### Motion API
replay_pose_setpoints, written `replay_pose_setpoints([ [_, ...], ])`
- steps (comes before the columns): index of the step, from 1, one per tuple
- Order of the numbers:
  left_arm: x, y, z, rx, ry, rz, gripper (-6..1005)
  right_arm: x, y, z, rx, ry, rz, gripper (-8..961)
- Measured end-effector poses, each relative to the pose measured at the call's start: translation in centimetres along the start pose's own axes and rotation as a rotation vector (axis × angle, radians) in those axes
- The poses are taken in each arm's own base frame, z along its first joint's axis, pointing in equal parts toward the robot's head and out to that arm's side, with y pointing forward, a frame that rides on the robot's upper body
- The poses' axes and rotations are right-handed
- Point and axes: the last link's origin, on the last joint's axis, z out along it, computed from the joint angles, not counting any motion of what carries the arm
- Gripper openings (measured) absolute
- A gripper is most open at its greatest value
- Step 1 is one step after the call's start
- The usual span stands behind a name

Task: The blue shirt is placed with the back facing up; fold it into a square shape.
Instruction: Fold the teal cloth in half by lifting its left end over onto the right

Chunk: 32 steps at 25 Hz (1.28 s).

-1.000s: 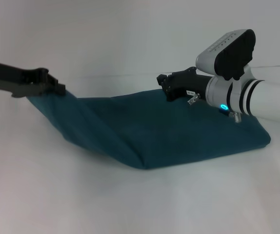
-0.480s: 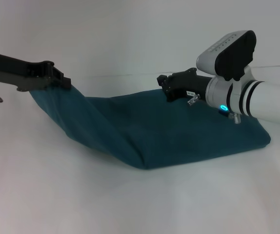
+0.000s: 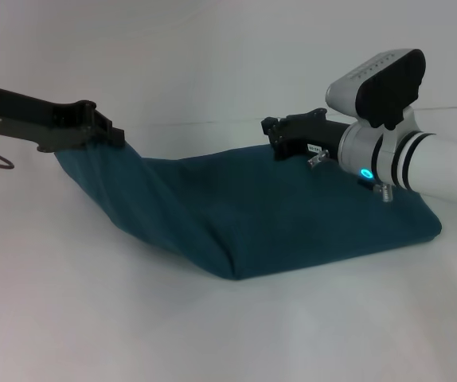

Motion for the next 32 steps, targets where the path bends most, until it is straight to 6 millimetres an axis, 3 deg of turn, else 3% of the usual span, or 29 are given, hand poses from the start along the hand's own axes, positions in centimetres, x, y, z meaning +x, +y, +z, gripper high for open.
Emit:
replay_pose_setpoints([
  [8,1.3,1.7,-0.2,-0.066,0.022,-0.028,66,-0.2,-0.3,0.5,0.044,0.028,-0.043,-2],
  [21,3.2,4.4,-1.0,-0.143,0.032,-0.004,65,-0.1,2.6,2.3,-0.025,0.114,-0.179,-2],
  [32,4.1,5.1,-1.9,-0.151,0.047,0.022,65,0.1,5.1,2.9,-0.135,0.146,-0.21,-2],
])
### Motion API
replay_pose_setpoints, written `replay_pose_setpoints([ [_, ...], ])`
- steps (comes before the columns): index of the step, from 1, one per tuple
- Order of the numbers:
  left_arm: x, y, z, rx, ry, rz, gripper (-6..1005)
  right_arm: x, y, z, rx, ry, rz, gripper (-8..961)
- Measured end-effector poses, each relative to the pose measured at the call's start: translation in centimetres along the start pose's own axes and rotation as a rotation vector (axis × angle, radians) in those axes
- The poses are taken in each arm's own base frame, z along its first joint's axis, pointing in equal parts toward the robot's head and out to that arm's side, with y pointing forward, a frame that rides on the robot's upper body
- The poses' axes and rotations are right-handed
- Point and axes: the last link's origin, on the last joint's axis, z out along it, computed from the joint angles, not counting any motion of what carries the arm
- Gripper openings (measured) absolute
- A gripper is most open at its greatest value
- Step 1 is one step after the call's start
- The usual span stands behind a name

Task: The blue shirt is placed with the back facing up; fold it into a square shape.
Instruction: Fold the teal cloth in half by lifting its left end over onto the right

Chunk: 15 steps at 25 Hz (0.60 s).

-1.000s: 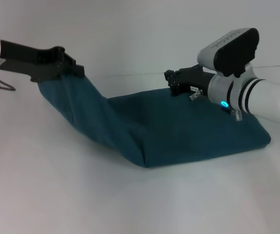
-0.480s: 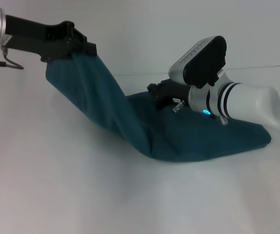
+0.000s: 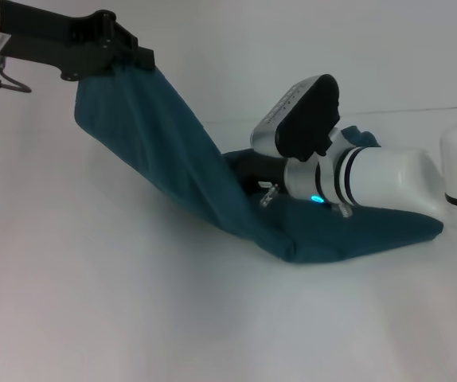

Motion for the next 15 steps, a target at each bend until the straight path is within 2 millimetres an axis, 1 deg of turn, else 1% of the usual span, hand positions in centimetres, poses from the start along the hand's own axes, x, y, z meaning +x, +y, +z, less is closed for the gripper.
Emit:
replay_pose_setpoints([
  [8,0.4,0.4,-0.1,0.0,0.006,0.015,64,-0.7,2.3,0.5,-0.127,0.0,-0.008,-2],
  [15,0.6,0.4,-0.1,0.004,0.013,0.025,65,-0.9,3.1,0.4,-0.184,-0.015,0.007,-2],
])
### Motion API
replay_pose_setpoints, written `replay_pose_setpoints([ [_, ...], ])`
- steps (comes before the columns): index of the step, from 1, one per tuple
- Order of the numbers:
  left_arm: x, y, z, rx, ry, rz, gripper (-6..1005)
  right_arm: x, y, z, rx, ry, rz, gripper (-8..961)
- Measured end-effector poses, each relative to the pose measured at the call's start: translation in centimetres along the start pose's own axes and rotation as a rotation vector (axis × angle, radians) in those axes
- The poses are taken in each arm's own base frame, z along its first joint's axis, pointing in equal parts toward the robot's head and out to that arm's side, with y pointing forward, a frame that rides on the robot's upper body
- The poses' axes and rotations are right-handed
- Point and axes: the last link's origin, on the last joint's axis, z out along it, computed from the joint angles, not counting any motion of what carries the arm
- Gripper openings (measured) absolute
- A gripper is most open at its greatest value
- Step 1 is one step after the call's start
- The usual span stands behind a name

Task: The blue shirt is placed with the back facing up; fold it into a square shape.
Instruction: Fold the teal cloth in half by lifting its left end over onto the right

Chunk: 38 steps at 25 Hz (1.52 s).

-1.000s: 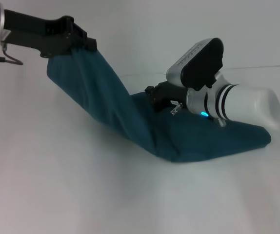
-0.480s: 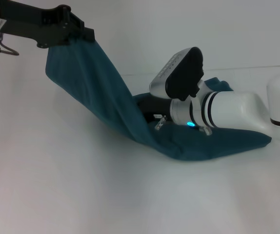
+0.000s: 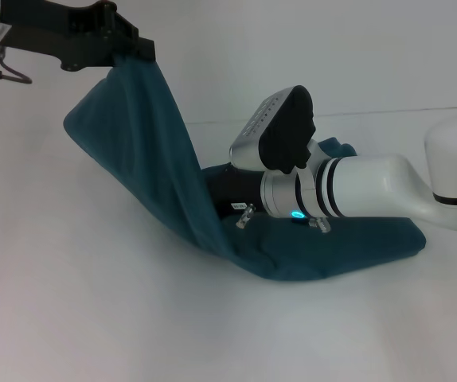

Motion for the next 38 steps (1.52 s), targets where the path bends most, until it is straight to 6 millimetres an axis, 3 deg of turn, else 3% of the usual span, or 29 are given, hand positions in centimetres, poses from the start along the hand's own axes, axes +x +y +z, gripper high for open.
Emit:
replay_pose_setpoints([
  [4,-0.2,-0.3,-0.1,0.004,0.0,-0.005,65,0.5,-0.3,-0.2,0.018,-0.008,0.039,-2],
  [7,-0.5,-0.6,0.1,0.007,-0.002,-0.007,65,1.3,-2.0,-1.5,0.093,-0.052,0.13,-2],
  [9,-0.5,-0.7,0.2,0.008,-0.004,-0.007,65,2.6,-4.6,-3.9,0.191,-0.108,0.23,-2],
  [10,-0.7,-0.8,0.4,0.011,-0.006,-0.01,65,2.6,-4.6,-3.9,0.191,-0.108,0.23,-2],
  [13,-0.7,-1.0,1.1,0.017,-0.008,-0.021,65,4.6,-7.3,-7.7,0.305,-0.153,0.327,-2],
  [14,-0.7,-1.0,1.2,0.018,-0.007,-0.021,64,6.0,-9.2,-10.4,0.376,-0.181,0.39,-2],
  [15,-0.5,-0.8,1.4,0.019,-0.003,-0.018,64,6.0,-9.2,-10.4,0.376,-0.181,0.39,-2],
  [18,0.0,-0.4,1.8,0.019,0.008,-0.012,64,8.6,-11.4,-14.7,0.472,-0.226,0.501,-2],
  [23,0.9,0.8,2.9,0.005,0.018,0.001,64,12.8,-13.1,-20.4,0.595,-0.274,0.626,-1],
  [24,1.7,2.3,4.0,-0.011,0.024,0.023,64,13.4,-13.2,-21.3,0.614,-0.281,0.642,-1],
  [26,2.0,3.2,4.8,-0.024,0.023,0.04,64,15.0,-13.4,-23.3,0.666,-0.293,0.678,-1],
  [31,2.3,7.5,8.8,-0.044,-0.021,0.158,64,16.3,-13.3,-24.6,0.702,-0.298,0.702,-2],
  [34,1.6,10.1,11.4,-0.052,-0.054,0.241,64,16.7,-13.2,-25.0,0.71,-0.299,0.707,-2],
  [35,1.6,10.1,11.4,-0.052,-0.054,0.241,64,16.7,-13.2,-25.0,0.71,-0.299,0.707,-2],
  [36,0.5,11.8,13.5,-0.055,-0.084,0.299,64,16.7,-13.2,-25.1,0.712,-0.299,0.707,-2],
  [38,-0.7,12.8,15.2,-0.054,-0.106,0.338,63,16.7,-13.2,-25.1,0.713,-0.3,0.707,-1],
])
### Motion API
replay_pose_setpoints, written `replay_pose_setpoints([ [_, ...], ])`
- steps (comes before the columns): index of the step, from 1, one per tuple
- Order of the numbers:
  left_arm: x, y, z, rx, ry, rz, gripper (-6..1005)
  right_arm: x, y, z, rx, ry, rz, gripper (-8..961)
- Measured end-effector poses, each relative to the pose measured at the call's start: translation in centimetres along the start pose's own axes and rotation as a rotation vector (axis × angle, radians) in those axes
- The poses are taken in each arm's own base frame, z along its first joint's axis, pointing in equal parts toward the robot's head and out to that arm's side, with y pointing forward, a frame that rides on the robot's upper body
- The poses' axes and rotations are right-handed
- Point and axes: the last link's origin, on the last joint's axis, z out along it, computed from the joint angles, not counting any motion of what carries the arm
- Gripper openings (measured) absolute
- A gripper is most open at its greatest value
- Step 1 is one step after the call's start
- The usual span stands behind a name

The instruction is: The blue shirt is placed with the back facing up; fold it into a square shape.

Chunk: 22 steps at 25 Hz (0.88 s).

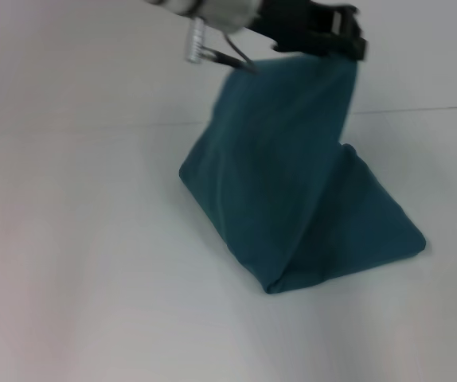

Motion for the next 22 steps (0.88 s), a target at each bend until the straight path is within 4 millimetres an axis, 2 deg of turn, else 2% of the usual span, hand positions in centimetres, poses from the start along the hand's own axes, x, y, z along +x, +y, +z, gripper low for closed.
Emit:
replay_pose_setpoints([
  [5,-1.6,2.6,4.7,0.032,-0.014,0.094,63,0.1,0.3,0.2,-0.003,-0.001,0.006,-1],
  [6,-2.8,3.0,6.3,0.035,-0.035,0.12,63,0.0,0.5,0.4,-0.007,-0.002,0.006,-1],
  [9,-4.4,2.8,7.9,0.05,-0.04,0.124,63,-0.3,1.5,1.1,-0.028,-0.006,0.002,-2],
  [11,-5.1,2.3,8.3,0.059,-0.034,0.098,63,-0.3,1.6,1.2,-0.03,-0.007,0.002,-2],
  [17,-5.8,1.7,8.0,0.034,-0.021,0.042,214,-0.3,1.7,1.3,-0.031,-0.01,0.006,-2],
  [22,-6.1,1.3,7.5,0.024,-0.023,0.034,397,-0.7,2.1,1.6,-0.043,-0.015,-0.002,-1],
])
